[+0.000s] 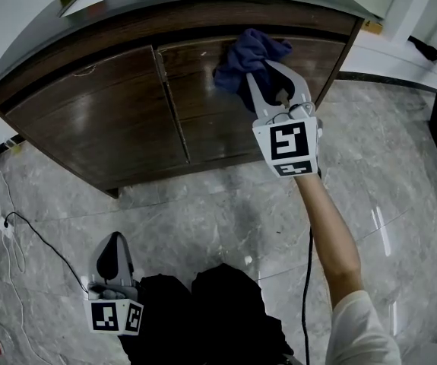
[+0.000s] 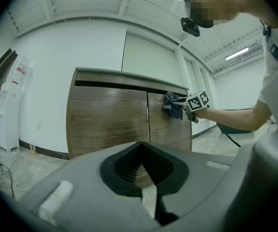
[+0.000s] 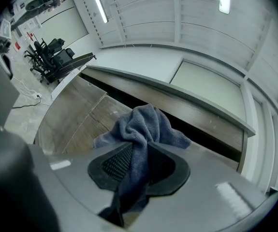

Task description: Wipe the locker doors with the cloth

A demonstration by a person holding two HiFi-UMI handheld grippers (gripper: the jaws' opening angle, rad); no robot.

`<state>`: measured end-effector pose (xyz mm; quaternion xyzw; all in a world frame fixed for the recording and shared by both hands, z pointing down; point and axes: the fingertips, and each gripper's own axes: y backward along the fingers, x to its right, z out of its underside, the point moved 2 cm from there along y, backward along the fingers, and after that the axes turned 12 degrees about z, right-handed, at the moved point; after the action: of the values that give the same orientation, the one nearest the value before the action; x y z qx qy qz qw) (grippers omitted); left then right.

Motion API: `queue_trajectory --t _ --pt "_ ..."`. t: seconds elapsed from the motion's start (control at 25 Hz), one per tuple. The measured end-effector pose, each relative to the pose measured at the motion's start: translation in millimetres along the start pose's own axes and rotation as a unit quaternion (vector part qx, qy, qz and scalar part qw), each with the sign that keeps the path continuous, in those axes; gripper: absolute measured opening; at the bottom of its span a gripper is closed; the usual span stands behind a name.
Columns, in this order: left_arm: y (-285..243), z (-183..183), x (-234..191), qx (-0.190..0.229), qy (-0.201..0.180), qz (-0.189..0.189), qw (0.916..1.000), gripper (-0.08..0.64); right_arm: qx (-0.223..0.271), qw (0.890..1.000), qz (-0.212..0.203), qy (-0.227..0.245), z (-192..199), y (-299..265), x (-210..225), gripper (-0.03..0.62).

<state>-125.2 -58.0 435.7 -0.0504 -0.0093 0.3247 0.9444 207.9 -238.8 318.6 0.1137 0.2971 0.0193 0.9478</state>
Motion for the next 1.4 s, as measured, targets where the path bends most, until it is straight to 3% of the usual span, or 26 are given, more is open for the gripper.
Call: queue_trajectory --t 0.48,0.92,1.12,1.4 --pt "-36 -6 32 0.009 0.005 0.051 0.9986 0.002 -0.027 0.999 0.031 0.011 32 5 40 0.094" --pt "-53 -13 50 0.010 0.004 0.076 0.9971 0.002 -0.065 0.995 0.072 0.011 71 13 96 0.094" --pt "-60 -12 51 0.011 0.004 0.081 0.9966 0.002 -0.094 0.991 0.099 -0.007 99 18 123 0.094" --pt "-52 -10 40 0.011 0.004 0.075 0.9971 0.002 -0.115 0.985 0.118 -0.046 128 26 115 0.094"
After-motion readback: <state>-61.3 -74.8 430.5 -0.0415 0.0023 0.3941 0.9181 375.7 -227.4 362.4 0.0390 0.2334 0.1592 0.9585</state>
